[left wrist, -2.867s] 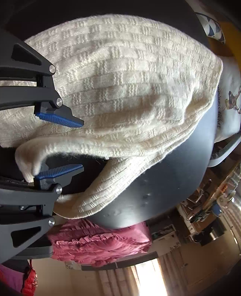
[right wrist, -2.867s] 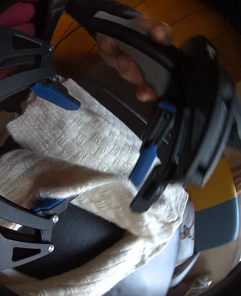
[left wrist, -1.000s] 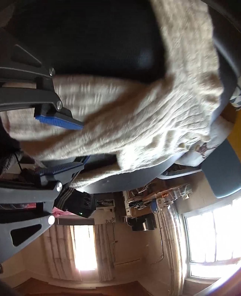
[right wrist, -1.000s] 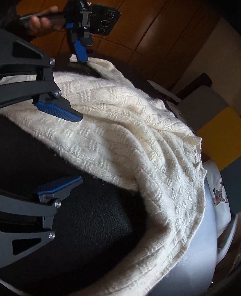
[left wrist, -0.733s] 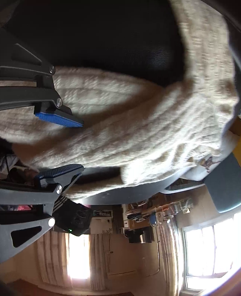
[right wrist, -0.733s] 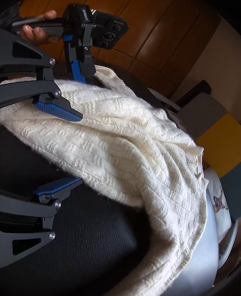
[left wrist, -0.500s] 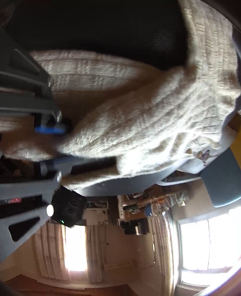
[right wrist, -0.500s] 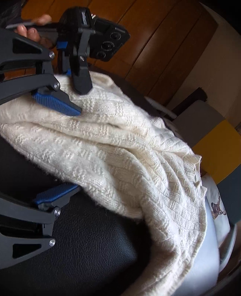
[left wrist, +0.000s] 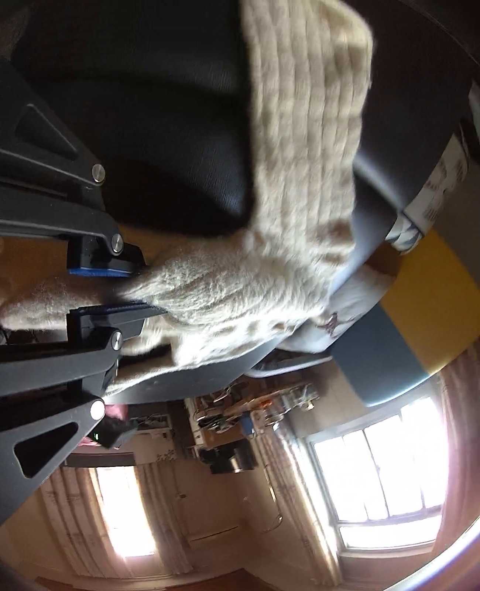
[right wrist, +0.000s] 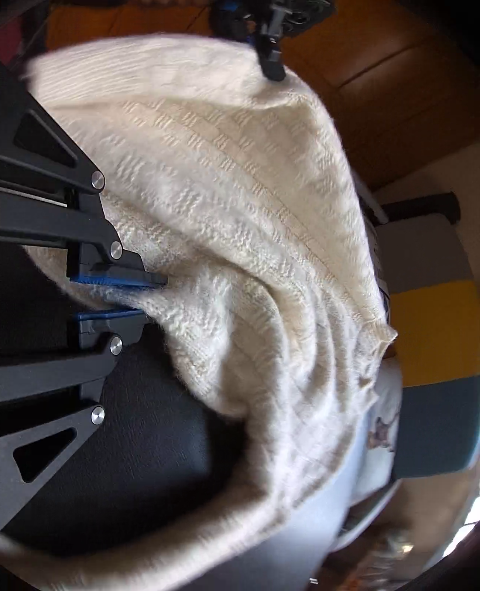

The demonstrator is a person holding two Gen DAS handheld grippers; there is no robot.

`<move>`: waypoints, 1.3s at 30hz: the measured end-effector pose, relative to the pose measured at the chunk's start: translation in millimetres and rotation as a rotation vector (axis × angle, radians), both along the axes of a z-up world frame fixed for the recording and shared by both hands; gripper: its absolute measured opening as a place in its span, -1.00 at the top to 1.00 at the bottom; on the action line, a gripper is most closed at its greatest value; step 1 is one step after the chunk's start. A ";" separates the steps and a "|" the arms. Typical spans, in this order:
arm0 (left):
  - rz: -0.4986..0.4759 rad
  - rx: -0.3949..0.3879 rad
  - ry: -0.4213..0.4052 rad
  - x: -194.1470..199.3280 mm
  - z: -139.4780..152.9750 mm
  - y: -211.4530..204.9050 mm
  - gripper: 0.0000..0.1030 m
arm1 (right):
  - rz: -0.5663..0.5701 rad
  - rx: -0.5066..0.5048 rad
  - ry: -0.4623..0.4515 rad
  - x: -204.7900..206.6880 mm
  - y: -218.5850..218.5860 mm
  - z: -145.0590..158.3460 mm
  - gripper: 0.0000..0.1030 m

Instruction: Fold clothes

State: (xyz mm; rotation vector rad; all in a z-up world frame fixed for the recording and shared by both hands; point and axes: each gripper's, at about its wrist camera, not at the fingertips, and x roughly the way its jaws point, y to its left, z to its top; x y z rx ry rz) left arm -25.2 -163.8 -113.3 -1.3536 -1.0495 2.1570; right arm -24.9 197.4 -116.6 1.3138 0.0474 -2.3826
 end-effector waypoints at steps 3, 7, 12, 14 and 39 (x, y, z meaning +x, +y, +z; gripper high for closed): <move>-0.010 -0.002 -0.028 5.7 -8.4 -13.4 0.82 | -0.036 0.058 0.030 1.9 30.1 19.5 0.79; -0.066 -0.019 -0.095 3.9 -29.8 4.5 0.80 | -0.112 0.124 0.003 -7.6 66.4 21.7 0.79; -0.077 -0.018 -0.174 11.0 -49.0 4.5 0.66 | -0.184 0.139 -0.046 -14.1 95.8 14.9 0.63; -0.034 -0.039 -0.166 21.3 -44.1 -14.5 0.65 | -0.200 0.102 -0.046 -11.2 102.1 19.4 0.36; 0.145 -0.847 -0.051 15.5 -31.6 -134.6 0.10 | 0.187 -0.180 -0.064 -33.2 -108.9 9.4 -0.50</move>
